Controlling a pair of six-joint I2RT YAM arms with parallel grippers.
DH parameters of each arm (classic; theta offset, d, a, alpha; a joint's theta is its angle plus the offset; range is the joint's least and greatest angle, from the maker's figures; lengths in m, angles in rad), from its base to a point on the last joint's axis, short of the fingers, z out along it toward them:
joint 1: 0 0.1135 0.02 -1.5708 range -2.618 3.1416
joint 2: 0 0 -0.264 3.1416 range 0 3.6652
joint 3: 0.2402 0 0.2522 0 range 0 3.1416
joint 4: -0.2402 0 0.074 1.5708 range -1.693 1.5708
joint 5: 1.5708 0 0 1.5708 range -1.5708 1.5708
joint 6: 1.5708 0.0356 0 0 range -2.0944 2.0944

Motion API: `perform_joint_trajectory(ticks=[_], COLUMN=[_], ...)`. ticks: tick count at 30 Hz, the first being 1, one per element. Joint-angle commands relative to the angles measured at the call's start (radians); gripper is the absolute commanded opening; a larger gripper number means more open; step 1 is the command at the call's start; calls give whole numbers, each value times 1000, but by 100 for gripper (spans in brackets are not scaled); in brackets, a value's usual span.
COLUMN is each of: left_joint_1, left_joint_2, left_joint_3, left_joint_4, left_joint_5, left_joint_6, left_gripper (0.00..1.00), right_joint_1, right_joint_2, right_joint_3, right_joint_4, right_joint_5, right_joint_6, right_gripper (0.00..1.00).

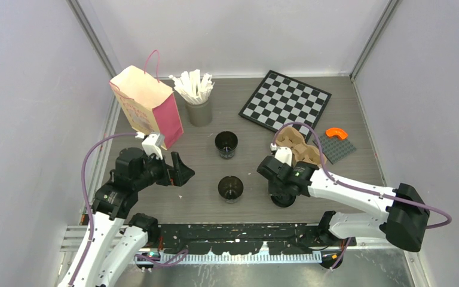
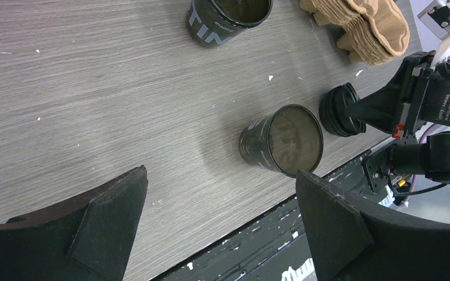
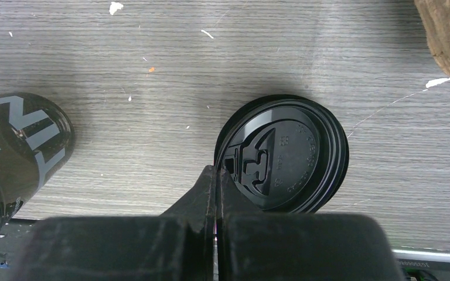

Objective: Pack the takeout coffee

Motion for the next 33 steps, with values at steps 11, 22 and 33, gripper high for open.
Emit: perform_joint_trajectory(ticks=[11, 22, 33], left_joint_1=[4, 3, -49], left_joint_2=[35, -3, -132], left_joint_3=[-2, -119, -220], left_joint_4=[67, 447, 779], left_joint_5=[71, 377, 298], left_joint_6=[-6, -250, -96], left_gripper=[100, 100, 100], right_joint_1=[4, 3, 4], right_joint_2=[-160, -310, -218], right_joint_3=[128, 85, 88], right_joint_4=[-31, 423, 731], right_joint_5=[-19, -280, -458], right_joint_6=[-11, 45, 253], right_gripper=[0, 0, 0])
